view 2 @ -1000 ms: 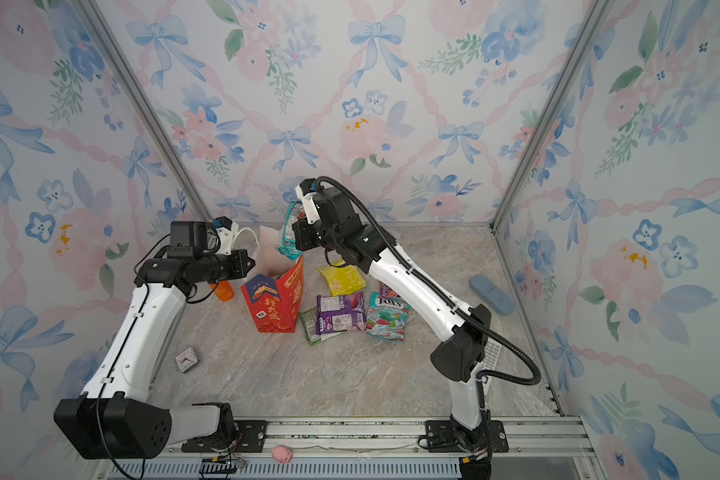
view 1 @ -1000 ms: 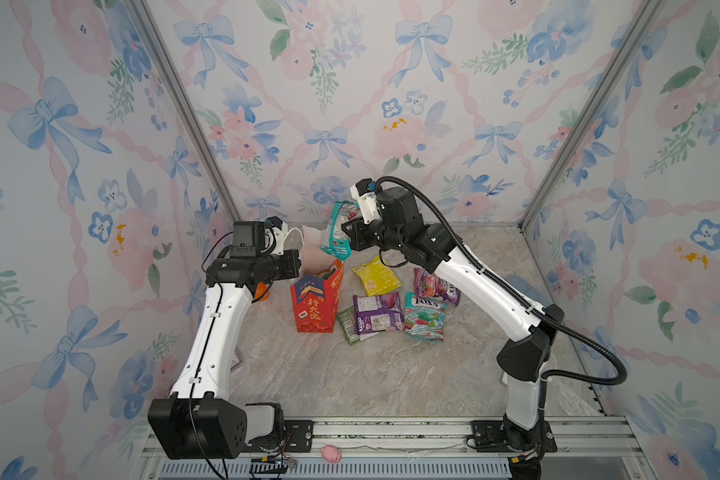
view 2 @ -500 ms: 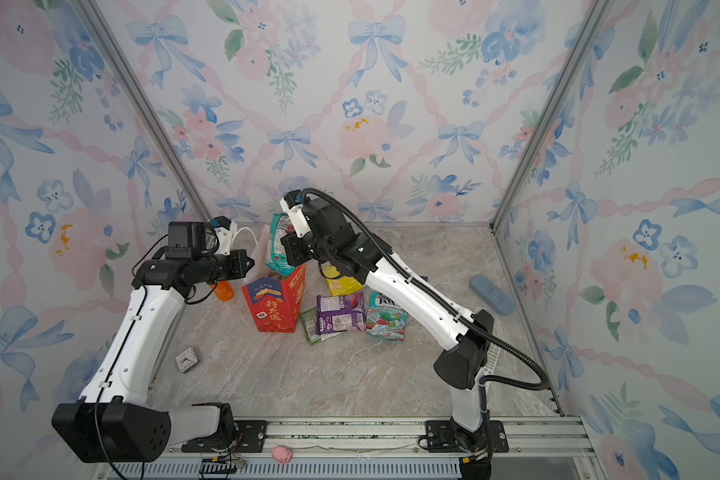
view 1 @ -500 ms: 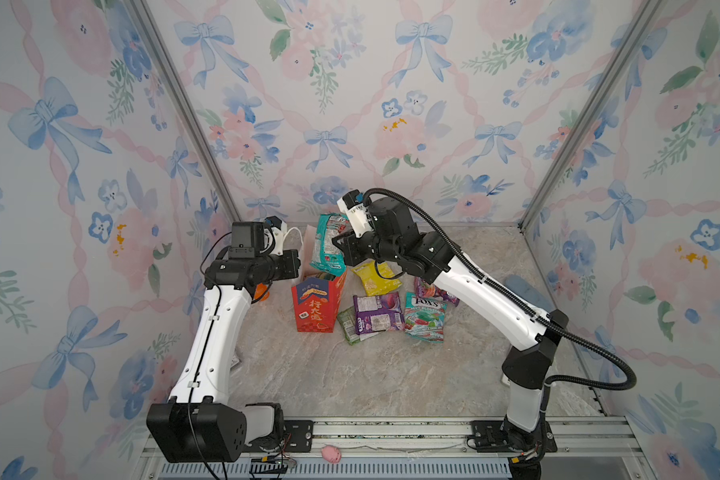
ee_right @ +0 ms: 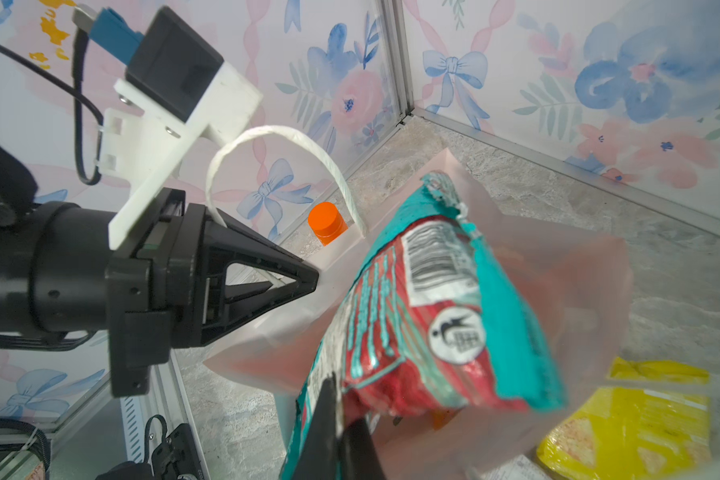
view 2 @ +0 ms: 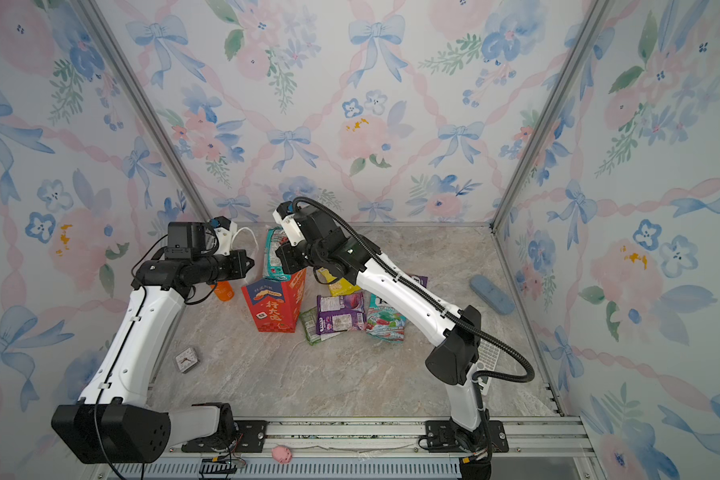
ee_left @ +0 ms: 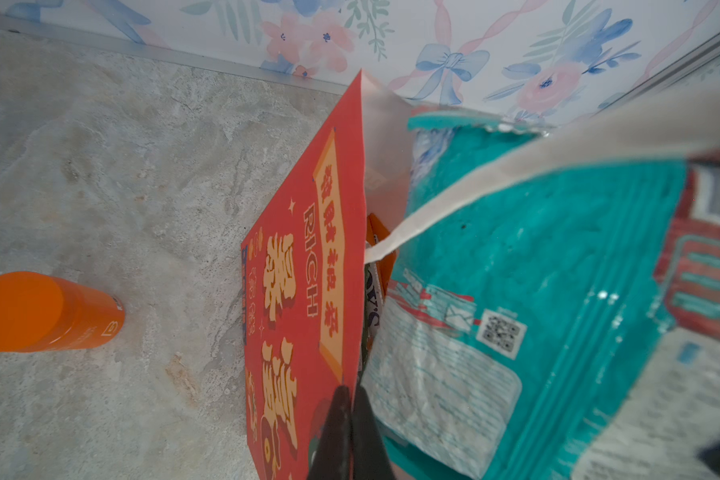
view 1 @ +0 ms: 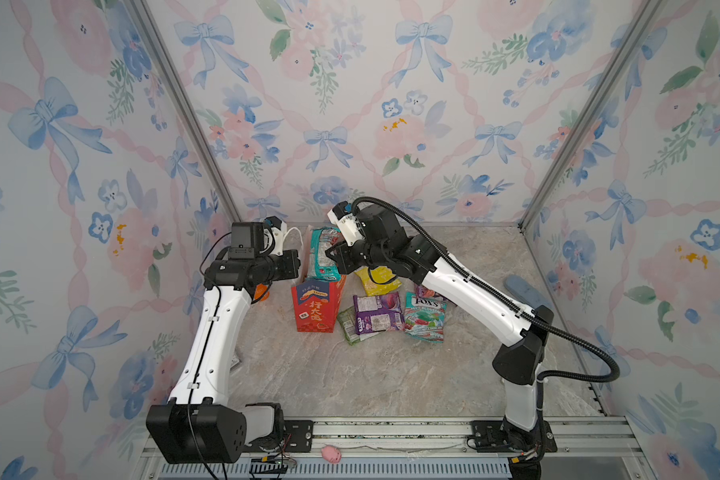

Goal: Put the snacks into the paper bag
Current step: 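Lower the teal packet into the bag held by the left gripper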

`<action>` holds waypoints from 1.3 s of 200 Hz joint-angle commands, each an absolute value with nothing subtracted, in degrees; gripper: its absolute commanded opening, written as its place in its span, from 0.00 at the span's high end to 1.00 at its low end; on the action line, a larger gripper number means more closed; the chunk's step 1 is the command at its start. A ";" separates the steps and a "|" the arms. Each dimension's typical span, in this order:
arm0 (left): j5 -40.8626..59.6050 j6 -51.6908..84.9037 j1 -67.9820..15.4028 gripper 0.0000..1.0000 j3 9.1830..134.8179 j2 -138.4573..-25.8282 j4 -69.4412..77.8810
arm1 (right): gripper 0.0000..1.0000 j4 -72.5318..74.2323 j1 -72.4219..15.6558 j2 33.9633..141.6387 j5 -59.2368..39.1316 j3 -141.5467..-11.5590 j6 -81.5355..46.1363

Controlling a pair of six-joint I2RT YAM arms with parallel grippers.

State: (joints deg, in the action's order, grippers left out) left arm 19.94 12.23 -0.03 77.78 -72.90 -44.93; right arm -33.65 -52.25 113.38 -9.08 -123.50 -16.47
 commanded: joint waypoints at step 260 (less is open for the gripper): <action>19.69 11.87 -0.10 1.00 77.17 -71.47 -44.66 | 0.77 -27.09 -47.14 121.03 -12.79 -127.29 -25.13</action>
State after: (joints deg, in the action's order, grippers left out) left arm 19.68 12.23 -0.03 77.76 -72.90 -44.91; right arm -30.92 -48.47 121.16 -13.30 -127.68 -24.43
